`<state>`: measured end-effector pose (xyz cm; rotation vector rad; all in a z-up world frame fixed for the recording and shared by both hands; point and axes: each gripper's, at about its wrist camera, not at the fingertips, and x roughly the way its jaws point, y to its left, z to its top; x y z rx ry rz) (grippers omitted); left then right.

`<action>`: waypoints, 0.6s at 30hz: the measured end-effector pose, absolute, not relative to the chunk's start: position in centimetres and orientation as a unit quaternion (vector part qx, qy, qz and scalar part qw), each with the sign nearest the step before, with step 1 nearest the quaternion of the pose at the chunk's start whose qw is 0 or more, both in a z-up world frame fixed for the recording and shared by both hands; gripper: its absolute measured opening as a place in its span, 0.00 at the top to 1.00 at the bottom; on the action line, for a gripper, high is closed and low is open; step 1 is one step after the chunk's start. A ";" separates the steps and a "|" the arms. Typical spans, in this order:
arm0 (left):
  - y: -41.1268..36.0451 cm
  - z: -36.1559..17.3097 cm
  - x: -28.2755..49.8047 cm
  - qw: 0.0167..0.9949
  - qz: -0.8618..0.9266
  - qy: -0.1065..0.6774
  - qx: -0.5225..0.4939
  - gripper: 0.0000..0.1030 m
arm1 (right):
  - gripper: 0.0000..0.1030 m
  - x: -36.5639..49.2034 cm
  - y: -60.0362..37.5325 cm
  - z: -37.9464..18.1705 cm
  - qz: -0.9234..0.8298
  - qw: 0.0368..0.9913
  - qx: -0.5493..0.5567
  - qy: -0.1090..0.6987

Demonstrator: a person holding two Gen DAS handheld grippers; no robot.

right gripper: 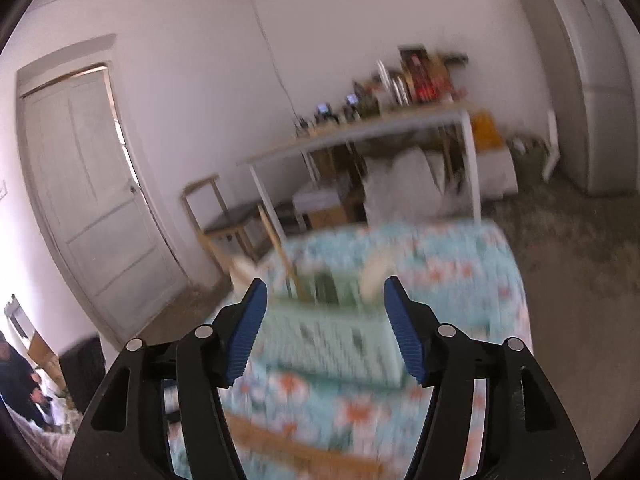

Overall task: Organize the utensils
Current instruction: 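Lower the chopstick into the holder and open the right tool, then roll the left tool and reach it down to the loose wooden chopsticks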

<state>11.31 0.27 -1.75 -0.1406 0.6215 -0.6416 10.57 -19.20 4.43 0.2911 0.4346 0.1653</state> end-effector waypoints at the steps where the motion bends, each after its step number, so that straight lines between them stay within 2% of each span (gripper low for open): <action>1: 0.2 -1.9 11.2 0.898 -0.310 0.305 -0.068 0.22 | 0.43 10.3 -19.3 3.7 0.074 0.960 0.148 0.225; 8: -0.6 -3.6 9.7 0.890 -0.303 0.339 -0.044 0.22 | 0.44 7.0 -19.5 -6.0 0.036 0.901 0.259 0.346; 13: -1.5 -5.0 8.3 0.872 -0.312 0.375 -0.024 0.22 | 0.48 5.7 -19.2 -9.3 0.032 0.873 0.309 0.376; 18: -0.5 -5.5 8.2 0.863 -0.307 0.399 -0.039 0.34 | 0.49 5.6 -18.6 -10.0 0.049 0.865 0.324 0.381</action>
